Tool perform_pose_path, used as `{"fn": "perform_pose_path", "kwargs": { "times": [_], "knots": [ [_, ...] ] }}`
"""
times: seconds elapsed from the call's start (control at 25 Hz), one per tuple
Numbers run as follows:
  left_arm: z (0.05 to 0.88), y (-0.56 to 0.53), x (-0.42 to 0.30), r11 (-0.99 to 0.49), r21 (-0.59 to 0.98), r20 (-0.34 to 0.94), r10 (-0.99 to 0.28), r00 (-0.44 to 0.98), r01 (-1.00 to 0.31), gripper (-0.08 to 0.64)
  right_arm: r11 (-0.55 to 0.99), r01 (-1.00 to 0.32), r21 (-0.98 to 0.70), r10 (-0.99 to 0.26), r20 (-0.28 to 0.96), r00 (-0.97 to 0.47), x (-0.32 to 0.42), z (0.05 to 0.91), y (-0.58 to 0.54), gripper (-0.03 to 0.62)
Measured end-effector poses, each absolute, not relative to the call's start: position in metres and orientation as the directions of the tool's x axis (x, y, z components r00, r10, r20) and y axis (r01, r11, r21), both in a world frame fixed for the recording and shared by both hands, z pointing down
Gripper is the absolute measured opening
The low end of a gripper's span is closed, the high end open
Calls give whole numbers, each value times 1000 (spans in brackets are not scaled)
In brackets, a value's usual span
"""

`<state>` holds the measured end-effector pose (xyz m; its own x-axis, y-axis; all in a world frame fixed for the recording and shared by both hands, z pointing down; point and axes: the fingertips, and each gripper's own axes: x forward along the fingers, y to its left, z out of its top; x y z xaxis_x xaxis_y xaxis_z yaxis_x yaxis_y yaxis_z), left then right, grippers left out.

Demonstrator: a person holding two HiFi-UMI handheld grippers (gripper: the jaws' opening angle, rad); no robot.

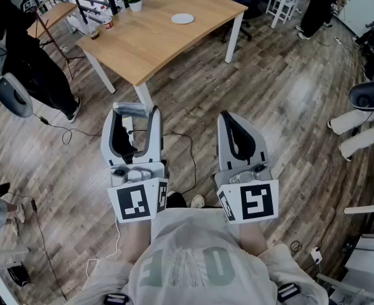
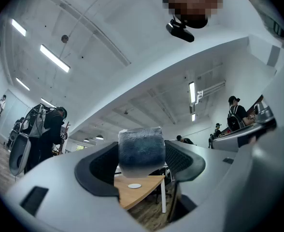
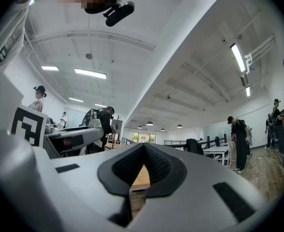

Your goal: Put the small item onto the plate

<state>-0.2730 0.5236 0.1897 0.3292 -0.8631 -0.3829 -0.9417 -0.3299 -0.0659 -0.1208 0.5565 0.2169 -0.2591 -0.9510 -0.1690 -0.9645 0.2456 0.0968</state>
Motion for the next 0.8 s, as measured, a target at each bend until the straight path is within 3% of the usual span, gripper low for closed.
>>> {"fn": "perform_pose_path", "kwargs": {
  "times": [0.52, 0.8],
  "knots": [
    [186, 521, -255, -320, -109, -382, -860, 337, -941, 303, 267, -957, 117, -947, -154, -283, -110, 223, 552, 17],
    [190, 516, -256, -280, -135, -355, -882, 310, -951, 303, 274, -962, -9, -950, -160, -269, -87, 238, 543, 17]
  ]
}}
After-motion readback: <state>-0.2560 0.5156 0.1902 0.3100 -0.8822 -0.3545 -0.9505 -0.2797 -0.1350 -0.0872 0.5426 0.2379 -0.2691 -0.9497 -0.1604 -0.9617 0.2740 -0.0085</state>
